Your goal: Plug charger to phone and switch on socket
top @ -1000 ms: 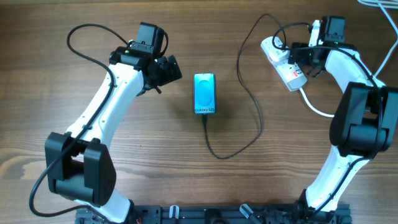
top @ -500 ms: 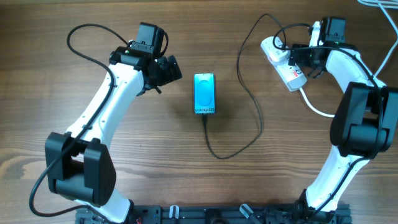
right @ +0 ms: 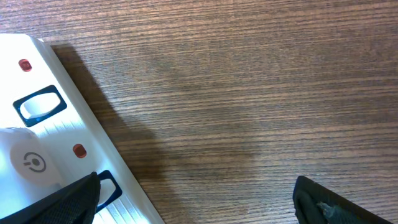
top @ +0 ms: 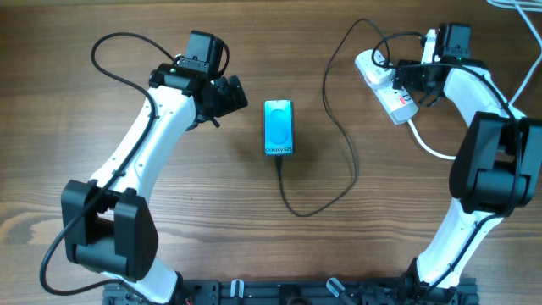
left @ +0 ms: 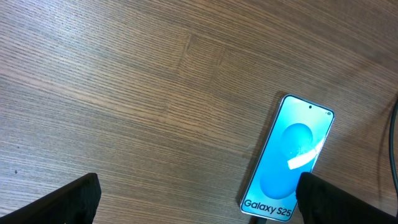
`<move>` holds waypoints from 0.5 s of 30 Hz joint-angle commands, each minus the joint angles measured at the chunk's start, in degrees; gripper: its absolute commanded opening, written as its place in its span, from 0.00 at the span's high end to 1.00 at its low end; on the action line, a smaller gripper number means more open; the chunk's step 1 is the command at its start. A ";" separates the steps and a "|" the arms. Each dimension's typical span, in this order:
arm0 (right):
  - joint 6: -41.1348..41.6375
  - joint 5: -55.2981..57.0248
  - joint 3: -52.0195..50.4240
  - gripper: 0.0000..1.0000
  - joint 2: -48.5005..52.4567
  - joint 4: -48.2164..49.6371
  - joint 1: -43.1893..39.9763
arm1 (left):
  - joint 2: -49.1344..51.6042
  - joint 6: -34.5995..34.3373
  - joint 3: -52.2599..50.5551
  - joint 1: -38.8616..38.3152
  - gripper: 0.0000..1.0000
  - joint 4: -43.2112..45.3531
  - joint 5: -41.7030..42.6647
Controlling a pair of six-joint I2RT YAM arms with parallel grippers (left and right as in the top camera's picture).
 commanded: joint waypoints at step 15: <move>0.68 -4.17 -1.11 0.00 1.44 -1.57 -0.28 | -0.11 -0.37 -0.15 0.31 0.00 -0.04 -0.79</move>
